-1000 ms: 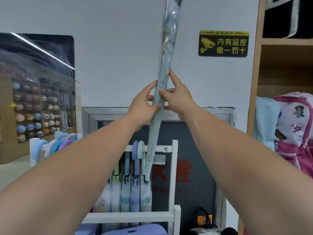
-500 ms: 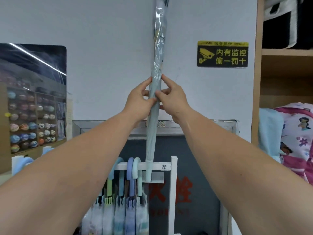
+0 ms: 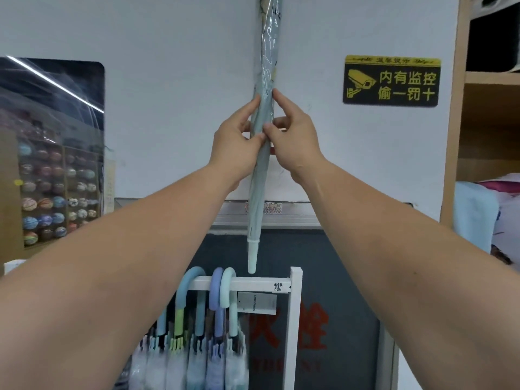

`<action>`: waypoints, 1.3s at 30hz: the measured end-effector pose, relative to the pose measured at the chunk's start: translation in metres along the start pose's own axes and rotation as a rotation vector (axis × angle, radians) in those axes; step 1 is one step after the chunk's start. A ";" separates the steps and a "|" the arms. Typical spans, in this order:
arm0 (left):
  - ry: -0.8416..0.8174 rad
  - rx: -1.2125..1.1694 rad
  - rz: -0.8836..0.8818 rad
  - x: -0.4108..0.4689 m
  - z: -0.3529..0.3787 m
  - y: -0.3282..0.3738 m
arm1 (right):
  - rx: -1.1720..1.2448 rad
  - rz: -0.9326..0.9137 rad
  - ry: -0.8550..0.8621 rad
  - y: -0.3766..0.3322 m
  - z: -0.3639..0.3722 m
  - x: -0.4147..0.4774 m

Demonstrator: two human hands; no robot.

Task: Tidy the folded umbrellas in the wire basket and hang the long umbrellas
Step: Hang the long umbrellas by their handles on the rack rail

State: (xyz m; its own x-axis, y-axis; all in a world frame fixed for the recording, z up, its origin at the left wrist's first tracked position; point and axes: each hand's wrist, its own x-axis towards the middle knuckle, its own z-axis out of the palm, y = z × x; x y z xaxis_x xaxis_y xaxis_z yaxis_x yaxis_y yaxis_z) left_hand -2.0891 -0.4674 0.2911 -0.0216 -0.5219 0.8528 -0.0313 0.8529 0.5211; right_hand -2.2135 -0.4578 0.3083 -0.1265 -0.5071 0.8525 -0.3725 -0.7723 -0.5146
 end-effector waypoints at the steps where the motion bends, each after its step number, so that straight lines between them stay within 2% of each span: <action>1: 0.010 0.006 0.008 0.000 0.000 -0.001 | -0.007 -0.006 0.009 0.001 0.001 0.000; 5: 0.015 0.027 -0.001 -0.009 -0.003 -0.010 | -0.058 0.002 -0.004 0.004 0.006 -0.009; 15: -0.086 0.120 -0.182 -0.069 -0.005 -0.052 | -0.120 0.110 -0.088 0.049 0.010 -0.077; 21: -0.144 0.189 -0.195 -0.102 -0.008 -0.066 | -0.127 0.161 -0.174 0.067 0.004 -0.106; 28: -0.055 0.118 -0.193 -0.109 -0.003 -0.057 | -0.167 0.192 -0.251 0.083 0.003 -0.130; 35: -0.093 0.082 -0.224 -0.105 -0.008 -0.060 | -0.221 0.187 -0.306 0.075 -0.003 -0.134; 39: -0.143 0.069 -0.259 -0.106 -0.010 -0.069 | -0.177 0.199 -0.232 0.063 0.001 -0.127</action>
State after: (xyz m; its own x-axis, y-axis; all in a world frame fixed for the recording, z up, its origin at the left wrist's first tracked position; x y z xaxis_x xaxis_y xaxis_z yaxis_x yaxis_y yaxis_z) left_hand -2.0742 -0.4708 0.1648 -0.1445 -0.7226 0.6759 -0.1218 0.6909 0.7126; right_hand -2.2201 -0.4424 0.1680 -0.0078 -0.7300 0.6835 -0.5177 -0.5818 -0.6273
